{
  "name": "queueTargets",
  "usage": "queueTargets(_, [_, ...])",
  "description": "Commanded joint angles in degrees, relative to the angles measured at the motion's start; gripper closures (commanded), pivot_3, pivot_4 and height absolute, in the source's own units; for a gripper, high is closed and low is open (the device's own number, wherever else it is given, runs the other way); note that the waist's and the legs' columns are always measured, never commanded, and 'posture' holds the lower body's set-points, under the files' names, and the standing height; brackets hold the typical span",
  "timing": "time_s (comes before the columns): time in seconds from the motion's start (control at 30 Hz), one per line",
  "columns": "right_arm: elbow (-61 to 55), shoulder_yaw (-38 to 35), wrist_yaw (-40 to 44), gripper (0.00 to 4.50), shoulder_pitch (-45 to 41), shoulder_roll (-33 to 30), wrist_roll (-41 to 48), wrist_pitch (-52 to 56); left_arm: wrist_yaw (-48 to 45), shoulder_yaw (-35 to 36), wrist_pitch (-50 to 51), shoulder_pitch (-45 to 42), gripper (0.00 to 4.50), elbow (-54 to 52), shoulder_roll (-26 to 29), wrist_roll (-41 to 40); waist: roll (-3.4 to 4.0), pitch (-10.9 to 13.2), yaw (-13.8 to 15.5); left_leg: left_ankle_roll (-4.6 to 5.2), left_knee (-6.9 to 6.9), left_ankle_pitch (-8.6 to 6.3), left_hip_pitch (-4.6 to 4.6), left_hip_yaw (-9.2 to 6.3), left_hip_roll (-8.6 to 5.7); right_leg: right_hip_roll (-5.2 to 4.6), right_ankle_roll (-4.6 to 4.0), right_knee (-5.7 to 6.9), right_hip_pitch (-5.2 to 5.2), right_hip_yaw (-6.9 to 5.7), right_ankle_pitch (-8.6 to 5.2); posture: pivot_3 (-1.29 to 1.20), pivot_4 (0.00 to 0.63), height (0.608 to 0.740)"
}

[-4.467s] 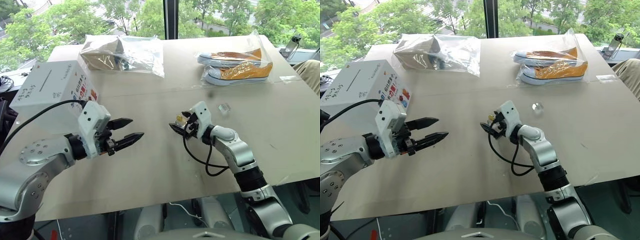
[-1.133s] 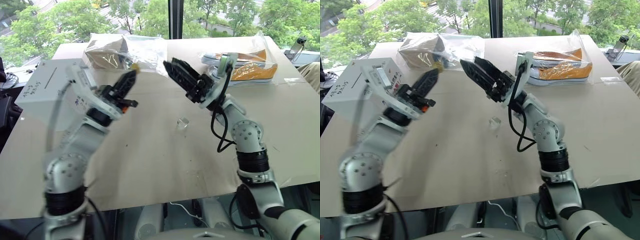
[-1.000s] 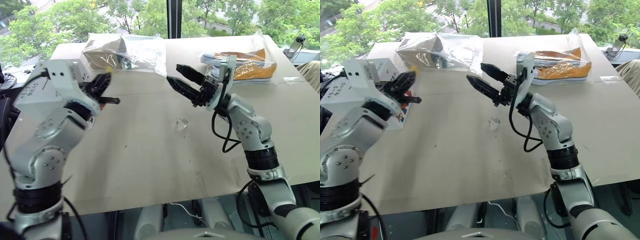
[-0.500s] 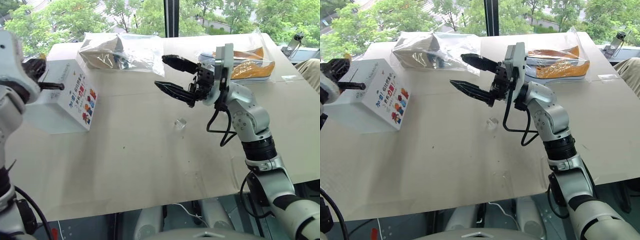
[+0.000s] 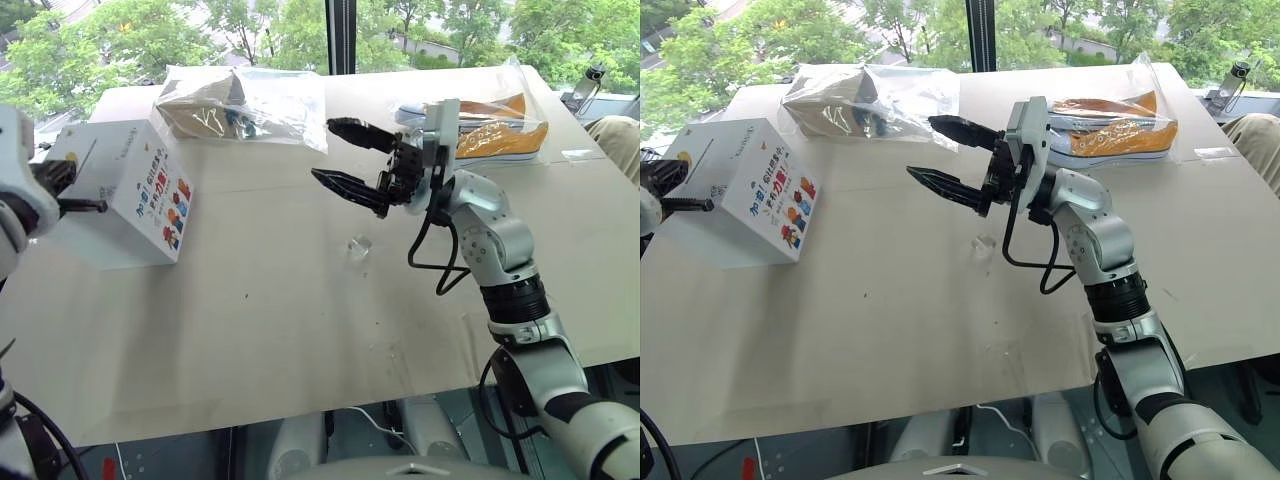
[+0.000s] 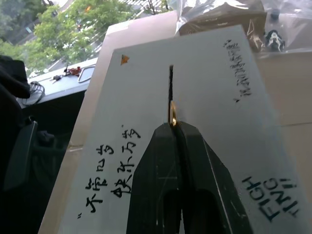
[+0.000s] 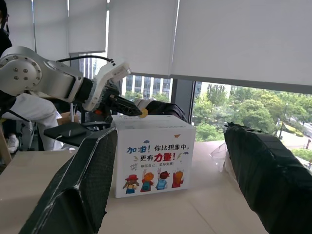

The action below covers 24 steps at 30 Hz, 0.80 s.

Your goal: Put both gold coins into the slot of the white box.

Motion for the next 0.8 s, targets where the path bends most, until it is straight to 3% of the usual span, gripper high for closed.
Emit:
queueTargets(0.03, [-1.5,-1.0,0.3,0.73,-0.5,0.3,0.2,-1.1,-2.1,2.1,-2.7,0.1,4.50,1.1,0.1,2.3,0.00,0.0,0.0,0.00,0.00,0.00,0.00,0.00,0.00,-0.02,0.00,0.00,0.00,-0.01,0.00,0.00,0.150,0.740])
queueTargets(0.37, [-1.3,-0.9,0.0,0.73,-0.4,1.0,0.1,-1.7,-7.0,0.6,-5.4,-1.6,4.50,4.5,-2.2,3.3,0.00,0.0,0.1,0.07,0.00,-0.04,0.01,0.00,-0.02,-0.09,0.00,0.04,0.00,-0.01,0.01,0.00,0.150,0.740])
queueTargets(0.8, [-1.2,-1.2,-0.2,0.73,-0.4,1.4,-0.3,-2.1,-7.0,0.4,-4.7,-3.5,4.50,5.3,-4.2,5.1,-0.01,0.0,0.0,0.08,0.01,-0.05,0.03,-0.01,-0.04,-0.12,0.00,0.11,0.00,-0.01,0.01,0.00,0.150,0.740])
